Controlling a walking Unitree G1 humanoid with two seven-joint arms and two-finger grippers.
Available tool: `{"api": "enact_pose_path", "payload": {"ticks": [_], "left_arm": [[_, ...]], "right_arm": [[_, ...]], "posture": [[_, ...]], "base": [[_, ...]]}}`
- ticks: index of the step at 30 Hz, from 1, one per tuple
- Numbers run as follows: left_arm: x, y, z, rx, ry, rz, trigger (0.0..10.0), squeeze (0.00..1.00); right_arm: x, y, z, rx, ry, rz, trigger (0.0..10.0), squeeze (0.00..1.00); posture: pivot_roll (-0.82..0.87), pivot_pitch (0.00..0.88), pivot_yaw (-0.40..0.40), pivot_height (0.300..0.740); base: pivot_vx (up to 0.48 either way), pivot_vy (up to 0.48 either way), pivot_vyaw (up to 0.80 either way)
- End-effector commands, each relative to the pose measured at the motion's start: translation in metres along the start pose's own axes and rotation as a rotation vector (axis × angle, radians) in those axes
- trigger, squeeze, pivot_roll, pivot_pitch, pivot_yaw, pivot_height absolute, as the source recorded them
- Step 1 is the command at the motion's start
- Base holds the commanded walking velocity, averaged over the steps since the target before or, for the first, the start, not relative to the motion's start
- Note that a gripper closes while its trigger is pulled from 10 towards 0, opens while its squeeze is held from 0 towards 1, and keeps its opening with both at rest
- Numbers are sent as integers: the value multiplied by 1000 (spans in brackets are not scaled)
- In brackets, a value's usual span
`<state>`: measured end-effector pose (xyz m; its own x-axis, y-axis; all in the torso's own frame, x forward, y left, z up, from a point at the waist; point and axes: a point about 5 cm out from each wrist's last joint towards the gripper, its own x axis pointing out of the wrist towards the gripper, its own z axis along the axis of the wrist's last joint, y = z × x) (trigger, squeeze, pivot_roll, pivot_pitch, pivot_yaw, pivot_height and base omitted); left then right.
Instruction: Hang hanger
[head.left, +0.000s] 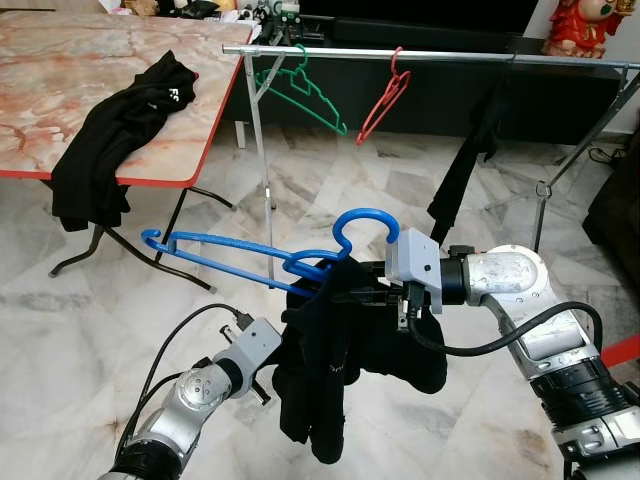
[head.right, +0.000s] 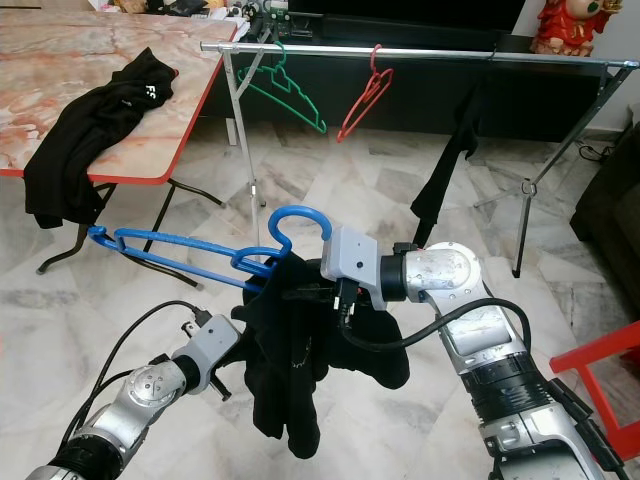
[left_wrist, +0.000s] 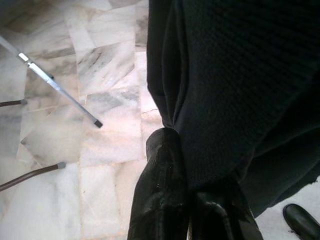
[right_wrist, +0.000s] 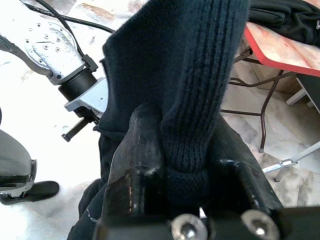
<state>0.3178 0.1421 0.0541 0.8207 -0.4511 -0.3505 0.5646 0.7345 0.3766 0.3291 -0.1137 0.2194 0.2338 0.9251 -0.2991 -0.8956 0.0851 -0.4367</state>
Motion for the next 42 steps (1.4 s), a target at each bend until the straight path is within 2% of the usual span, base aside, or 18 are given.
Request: {"api": "enact_pose_path", "payload": {"ticks": [1, 6, 9, 13, 16, 19, 21, 25, 27, 32, 38, 42], "left_arm": [[-2, 2, -8, -31, 39, 26, 0, 0], [-10, 9, -24, -46, 114, 77, 0, 0], [-18, 10, -35, -40, 145, 78, 0, 0], [-26, 8, -46, -57, 188, 78, 0, 0], [-28, 8, -48, -60, 196, 79, 0, 0], [-30, 7, -51, -60, 200, 77, 0, 0], [-30, 5, -52, -60, 209, 70, 0, 0], [-30, 4, -52, -61, 208, 69, 0, 0], [-29, 4, -51, -63, 208, 67, 0, 0], [-29, 5, -51, -63, 211, 66, 0, 0], [-30, 4, -50, -60, 211, 48, 0, 0], [-30, 4, -50, -57, 210, 43, 0, 0]], "right_arm": [[0, -2, 4, -23, -3, -17, 0, 0], [-11, 2, -19, -1, 106, -41, 0, 0], [-25, 12, -41, 64, 183, -48, 0, 0], [-41, 25, -59, 118, 254, -16, 0, 0], [-46, 29, -63, 132, 276, 7, 0, 0], [-58, 37, -77, 134, 384, 53, 0, 0], [-65, 42, -83, 173, 398, 68, 0, 0], [-70, 48, -89, 164, 467, 113, 0, 0], [-75, 52, -98, 144, 559, 136, 0, 0], [-74, 51, -99, 153, 544, 120, 0, 0], [-79, 52, -113, 86, 700, 123, 0, 0], [-81, 50, -118, 63, 761, 93, 0, 0]], "posture": [[12, 160, -86, 740], [16, 172, -89, 740], [17, 175, -91, 740], [15, 182, -91, 740], [16, 183, -92, 740], [12, 185, -92, 740], [11, 186, -93, 740], [11, 186, -93, 740], [11, 186, -93, 740], [14, 187, -93, 740], [17, 189, -96, 740], [16, 187, -96, 740]], "base": [[0, 0, 0], [0, 0, 0], [0, 0, 0], [0, 0, 0], [0, 0, 0], [0, 0, 0], [0, 0, 0], [0, 0, 0], [0, 0, 0], [0, 0, 0], [0, 0, 0], [0, 0, 0]]}}
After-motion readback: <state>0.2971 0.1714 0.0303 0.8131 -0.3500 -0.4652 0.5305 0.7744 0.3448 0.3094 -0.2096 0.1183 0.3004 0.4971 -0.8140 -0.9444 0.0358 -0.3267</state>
